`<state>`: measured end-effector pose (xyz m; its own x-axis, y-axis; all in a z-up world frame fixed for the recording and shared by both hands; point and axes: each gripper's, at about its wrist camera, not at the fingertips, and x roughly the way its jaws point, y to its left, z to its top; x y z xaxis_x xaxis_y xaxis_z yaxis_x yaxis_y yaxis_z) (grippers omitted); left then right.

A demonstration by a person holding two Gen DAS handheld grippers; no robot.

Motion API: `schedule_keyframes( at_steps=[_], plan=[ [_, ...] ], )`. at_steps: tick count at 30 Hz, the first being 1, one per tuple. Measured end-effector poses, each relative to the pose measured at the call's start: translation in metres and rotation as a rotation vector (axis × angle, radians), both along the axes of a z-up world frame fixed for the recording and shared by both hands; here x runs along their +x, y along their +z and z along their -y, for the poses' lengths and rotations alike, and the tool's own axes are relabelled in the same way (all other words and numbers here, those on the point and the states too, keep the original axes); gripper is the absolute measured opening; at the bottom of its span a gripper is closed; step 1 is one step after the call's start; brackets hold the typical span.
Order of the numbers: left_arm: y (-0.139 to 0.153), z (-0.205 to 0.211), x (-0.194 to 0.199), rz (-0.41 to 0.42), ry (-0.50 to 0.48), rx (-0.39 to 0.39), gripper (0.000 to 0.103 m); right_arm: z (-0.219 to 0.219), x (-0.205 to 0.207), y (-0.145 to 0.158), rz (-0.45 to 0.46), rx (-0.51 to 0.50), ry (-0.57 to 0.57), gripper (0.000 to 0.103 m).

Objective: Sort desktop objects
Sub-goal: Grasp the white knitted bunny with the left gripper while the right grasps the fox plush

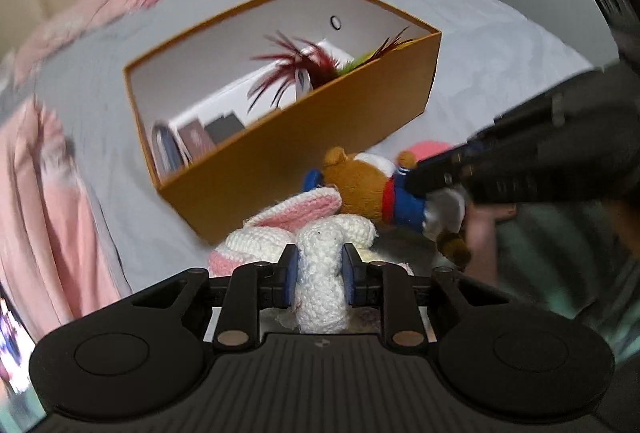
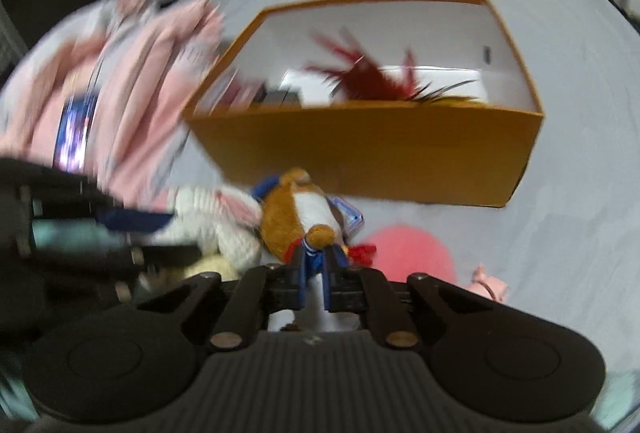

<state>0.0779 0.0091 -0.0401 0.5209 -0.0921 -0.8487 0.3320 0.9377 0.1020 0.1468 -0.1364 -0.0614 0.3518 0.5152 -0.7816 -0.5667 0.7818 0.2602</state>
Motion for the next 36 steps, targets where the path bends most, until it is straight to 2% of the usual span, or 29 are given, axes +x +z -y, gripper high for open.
schedule_keyframes(
  at_steps=[2, 6, 8, 11, 14, 15, 16, 19, 22, 24, 29, 32, 36],
  plan=[
    [-0.008, -0.003, 0.008, -0.022, -0.014, 0.018, 0.026, -0.005, 0.007, -0.007, -0.050, 0.023, -0.042, 0.001],
    [-0.029, -0.006, 0.019, -0.103, -0.012, 0.041, 0.027, -0.011, 0.010, -0.021, -0.130, 0.039, -0.047, 0.002],
    [-0.038, -0.009, 0.020, -0.148, -0.007, 0.034, 0.029, -0.013, 0.010, -0.026, -0.163, 0.034, -0.021, 0.005],
    [-0.037, -0.017, 0.021, -0.163, 0.017, -0.005, 0.032, -0.014, 0.005, -0.030, -0.172, 0.018, 0.023, 0.007],
    [-0.036, -0.025, 0.023, -0.193, 0.066, -0.030, 0.041, -0.012, 0.004, -0.031, -0.168, 0.020, 0.048, 0.010],
    [-0.035, -0.027, 0.022, -0.192, 0.088, -0.034, 0.049, -0.009, 0.003, -0.029, -0.169, 0.029, 0.052, 0.011],
    [-0.032, -0.030, 0.022, -0.191, 0.116, -0.045, 0.053, -0.006, 0.004, -0.026, -0.164, 0.040, 0.055, 0.013],
    [-0.026, -0.052, 0.020, -0.246, 0.276, -0.155, 0.053, 0.003, 0.005, -0.017, -0.130, 0.059, 0.055, 0.023],
    [-0.025, -0.079, 0.015, -0.304, 0.450, -0.318, 0.053, 0.004, 0.009, -0.016, -0.086, 0.017, 0.066, 0.024],
    [-0.024, -0.086, 0.016, -0.295, 0.500, -0.364, 0.053, 0.001, 0.011, -0.019, -0.074, -0.002, 0.078, 0.024],
    [-0.033, -0.082, 0.032, -0.329, 0.557, -0.357, 0.053, -0.009, 0.006, -0.024, -0.088, 0.013, 0.157, 0.026],
    [-0.035, -0.074, 0.034, -0.337, 0.560, -0.355, 0.053, -0.017, -0.007, -0.027, -0.060, -0.022, 0.217, 0.031],
    [-0.046, -0.067, 0.044, -0.361, 0.587, -0.329, 0.059, -0.029, -0.013, -0.041, -0.059, -0.068, 0.253, 0.034]
  ],
)
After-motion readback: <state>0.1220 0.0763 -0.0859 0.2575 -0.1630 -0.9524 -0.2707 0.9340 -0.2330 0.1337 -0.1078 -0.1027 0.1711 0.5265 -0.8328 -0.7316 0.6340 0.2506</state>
